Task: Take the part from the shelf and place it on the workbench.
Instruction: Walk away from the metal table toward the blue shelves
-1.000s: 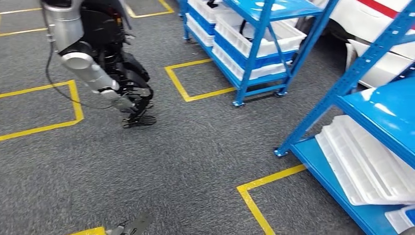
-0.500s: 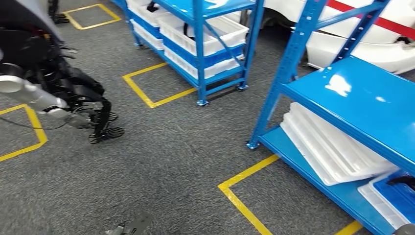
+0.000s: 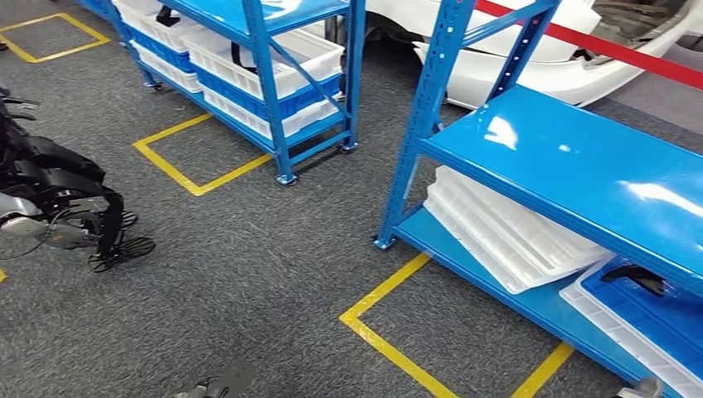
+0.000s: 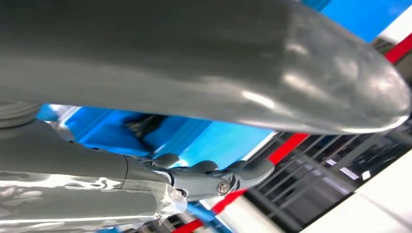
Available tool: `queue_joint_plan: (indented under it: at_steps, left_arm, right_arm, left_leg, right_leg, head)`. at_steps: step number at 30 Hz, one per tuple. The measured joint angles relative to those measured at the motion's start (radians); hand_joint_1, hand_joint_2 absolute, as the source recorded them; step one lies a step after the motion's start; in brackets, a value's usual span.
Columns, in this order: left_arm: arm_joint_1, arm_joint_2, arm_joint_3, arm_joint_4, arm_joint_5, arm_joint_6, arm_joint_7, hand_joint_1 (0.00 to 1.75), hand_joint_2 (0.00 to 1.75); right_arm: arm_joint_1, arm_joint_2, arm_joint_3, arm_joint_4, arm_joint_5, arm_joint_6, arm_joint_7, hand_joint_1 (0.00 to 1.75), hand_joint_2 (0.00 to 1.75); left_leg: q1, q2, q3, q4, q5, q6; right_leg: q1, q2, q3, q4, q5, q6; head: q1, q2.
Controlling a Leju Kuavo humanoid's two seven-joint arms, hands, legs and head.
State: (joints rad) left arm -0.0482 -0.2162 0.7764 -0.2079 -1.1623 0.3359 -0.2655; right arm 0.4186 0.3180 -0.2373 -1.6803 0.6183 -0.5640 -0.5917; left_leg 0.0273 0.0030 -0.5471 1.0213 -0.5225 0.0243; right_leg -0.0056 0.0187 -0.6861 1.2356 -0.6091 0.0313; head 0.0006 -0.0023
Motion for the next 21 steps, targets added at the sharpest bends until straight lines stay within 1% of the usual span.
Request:
queue_joint_plan:
  at_steps: [1,2,3,4,5,6,7,8,9,10,11,12,13,14,15,16,17,18,19,20,21]
  left_arm:
    - [0.001,0.0,0.001,0.0,0.0,0.0,0.0,0.0,0.0]
    - [0.001,0.0,0.002,0.0,-0.001,0.001,0.0,0.0,0.0]
    - [0.001,0.001,0.003,0.0,-0.001,0.001,0.0,0.0,0.0]
    - [0.0,0.0,0.004,0.0,-0.002,0.001,-0.001,0.0,0.0]
    - [-0.001,0.0,0.004,0.0,-0.004,0.002,-0.001,0.0,0.0]
    - [-0.002,0.0,0.005,0.0,-0.005,0.002,-0.001,0.0,0.0]
    - [-0.003,0.0,0.005,0.0,-0.006,0.003,-0.002,0.0,0.0]
    - [-0.005,-0.001,0.006,0.0,-0.008,0.004,-0.002,0.0,0.0]
    - [-0.007,-0.001,0.007,0.0,-0.01,0.005,-0.002,0.0,0.0]
    - [-0.009,-0.002,0.007,0.0,-0.012,0.006,-0.002,0.0,0.0]
    - [-0.011,-0.002,0.008,0.0,-0.013,0.007,-0.002,0.0,0.0]
    - [-0.012,-0.003,0.008,0.0,-0.014,0.008,-0.001,0.0,0.0]
    - [-0.013,-0.003,0.008,0.0,-0.015,0.009,-0.001,0.0,0.0]
    - [-0.013,-0.003,0.009,0.0,-0.015,0.011,0.0,0.0,0.0]
    - [-0.011,-0.003,0.01,0.0,-0.015,0.011,0.001,0.0,0.0]
    - [-0.008,-0.003,0.011,0.0,-0.016,0.012,0.002,0.0,0.0]
    - [-0.007,-0.003,0.012,0.0,-0.016,0.012,0.003,0.0,0.0]
    - [-0.005,-0.003,0.012,0.0,-0.016,0.012,0.004,0.0,0.0]
    - [-0.005,-0.003,0.013,0.0,-0.016,0.013,0.004,0.0,0.0]
    - [-0.005,-0.003,0.014,0.0,-0.016,0.014,0.004,0.0,0.0]
    - [-0.005,-0.003,0.015,0.0,-0.016,0.016,0.004,0.0,0.0]
  right_arm:
    - [-0.002,0.003,-0.006,0.008,0.001,0.0,-0.002,0.0,0.0]
    - [-0.003,0.007,-0.012,0.015,0.002,-0.001,-0.005,0.0,0.0]
    - [-0.005,0.01,-0.018,0.022,0.002,-0.003,-0.007,0.0,0.0]
    - [-0.009,0.012,-0.023,0.029,0.002,-0.006,-0.009,0.0,0.0]
    - [-0.015,0.014,-0.027,0.036,-0.001,-0.011,-0.012,0.0,0.0]
    - [-0.024,0.016,-0.032,0.047,-0.008,-0.016,-0.016,0.0,0.0]
    - [-0.034,0.018,-0.038,0.059,-0.017,-0.019,-0.021,0.0,0.0]
    - [-0.045,0.02,-0.047,0.075,-0.033,-0.022,-0.026,0.0,0.0]
    - [-0.055,0.022,-0.059,0.094,-0.051,-0.023,-0.034,0.0,0.0]
    - [-0.065,0.023,-0.074,0.115,-0.07,-0.021,-0.043,0.0,0.0]
    - [-0.076,0.025,-0.091,0.138,-0.088,-0.019,-0.054,0.0,0.0]
    - [-0.092,0.026,-0.112,0.165,-0.099,-0.017,-0.065,0.0,0.0]
    - [-0.112,0.027,-0.134,0.196,-0.106,-0.013,-0.074,0.0,0.0]
    - [-0.135,0.028,-0.16,0.237,-0.109,-0.009,-0.082,0.0,0.0]
    - [-0.16,0.026,-0.19,0.287,-0.109,-0.004,-0.088,0.0,0.0]
    - [-0.183,0.022,-0.222,0.341,-0.109,0.002,-0.092,0.0,0.0]
    - [-0.202,0.017,-0.257,0.399,-0.11,0.005,-0.095,0.0,0.0]
    - [-0.219,0.012,-0.289,0.45,-0.111,0.007,-0.096,0.0,0.0]
    - [-0.235,0.007,-0.319,0.5,-0.114,0.008,-0.097,0.0,0.0]
    - [-0.25,0.002,-0.344,0.547,-0.118,0.006,-0.097,0.0,0.0]
    - [-0.266,-0.003,-0.365,0.591,-0.122,0.004,-0.098,0.0,0.0]
  left_leg:
    - [0.0,0.014,0.003,0.0,-0.004,0.0]
    - [0.0,0.026,0.007,0.0,-0.008,-0.001]
    - [0.0,0.038,0.013,0.0,-0.013,-0.004]
    - [0.0,0.048,0.021,0.0,-0.019,-0.007]
    - [0.0,0.059,0.03,-0.001,-0.025,-0.011]
    - [-0.002,0.068,0.037,-0.002,-0.031,-0.016]
    - [-0.004,0.078,0.042,-0.003,-0.035,-0.021]
    - [-0.006,0.087,0.046,-0.005,-0.037,-0.026]
    - [-0.008,0.096,0.049,-0.008,-0.039,-0.031]
    - [-0.008,0.102,0.054,-0.012,-0.043,-0.036]
    - [-0.006,0.093,0.057,-0.01,-0.049,-0.041]
    - [-0.006,0.074,0.05,0.01,-0.063,-0.044]
    - [-0.005,0.049,0.031,0.052,-0.086,-0.046]
    - [-0.005,0.026,-0.001,0.115,-0.113,-0.045]
    - [-0.006,0.014,-0.041,0.187,-0.14,-0.044]
    - [-0.007,0.01,-0.077,0.245,-0.153,-0.044]
    - [-0.008,0.007,-0.1,0.272,-0.147,-0.044]
    - [-0.007,0.006,-0.106,0.26,-0.119,-0.043]
    - [-0.006,0.0,-0.093,0.209,-0.075,-0.041]
    - [-0.004,-0.017,-0.071,0.146,-0.032,-0.039]
    - [-0.001,-0.038,-0.049,0.087,-0.001,-0.038]
  right_leg:
    - [-0.003,-0.008,-0.027,0.047,-0.011,0.004]
    - [-0.006,-0.012,-0.036,0.06,-0.002,0.007]
    - [-0.007,-0.016,-0.025,0.032,0.026,0.008]
    - [-0.008,-0.025,0.004,-0.03,0.067,0.007]
    - [-0.005,-0.045,0.038,-0.098,0.097,0.004]
    - [0.001,-0.063,0.065,-0.155,0.117,-0.003]
    - [0.006,-0.078,0.081,-0.189,0.125,-0.009]
    - [0.012,-0.084,0.084,-0.199,0.119,-0.016]
    - [0.015,-0.077,0.082,-0.202,0.119,-0.023]
    - [0.013,-0.067,0.084,-0.205,0.119,-0.029]
    - [0.01,-0.056,0.087,-0.211,0.12,-0.035]
    - [0.007,-0.046,0.092,-0.217,0.121,-0.041]
    - [0.003,-0.035,0.097,-0.222,0.122,-0.047]
    - [0.004,-0.023,0.099,-0.224,0.121,-0.051]
    - [0.004,-0.01,0.1,-0.223,0.12,-0.055]
    - [0.004,0.004,0.102,-0.223,0.119,-0.057]
    - [0.005,0.018,0.106,-0.223,0.117,-0.057]
    - [0.005,0.033,0.11,-0.222,0.114,-0.056]
    - [0.004,0.048,0.115,-0.222,0.111,-0.054]
    - [0.003,0.062,0.12,-0.221,0.107,-0.051]
    - [0.004,0.076,0.122,-0.218,0.103,-0.047]
  head:
    - [0.0,0.0]
    - [0.0,0.0]
    - [0.0,0.0]
    - [0.0,0.0]
    - [-0.001,0.0]
    - [0.0,0.0]
    - [-0.001,0.0]
    - [-0.001,0.0]
    - [-0.001,0.0]
    - [-0.002,0.0]
    - [-0.003,0.0]
    - [-0.004,0.0]
    - [-0.005,0.0]
    - [-0.007,0.0]
    - [-0.008,0.0]
    - [-0.008,0.0]
    - [-0.009,0.0]
    - [-0.009,0.0]
    - [-0.008,0.0]
    - [-0.008,0.0]
    - [-0.008,0.0]
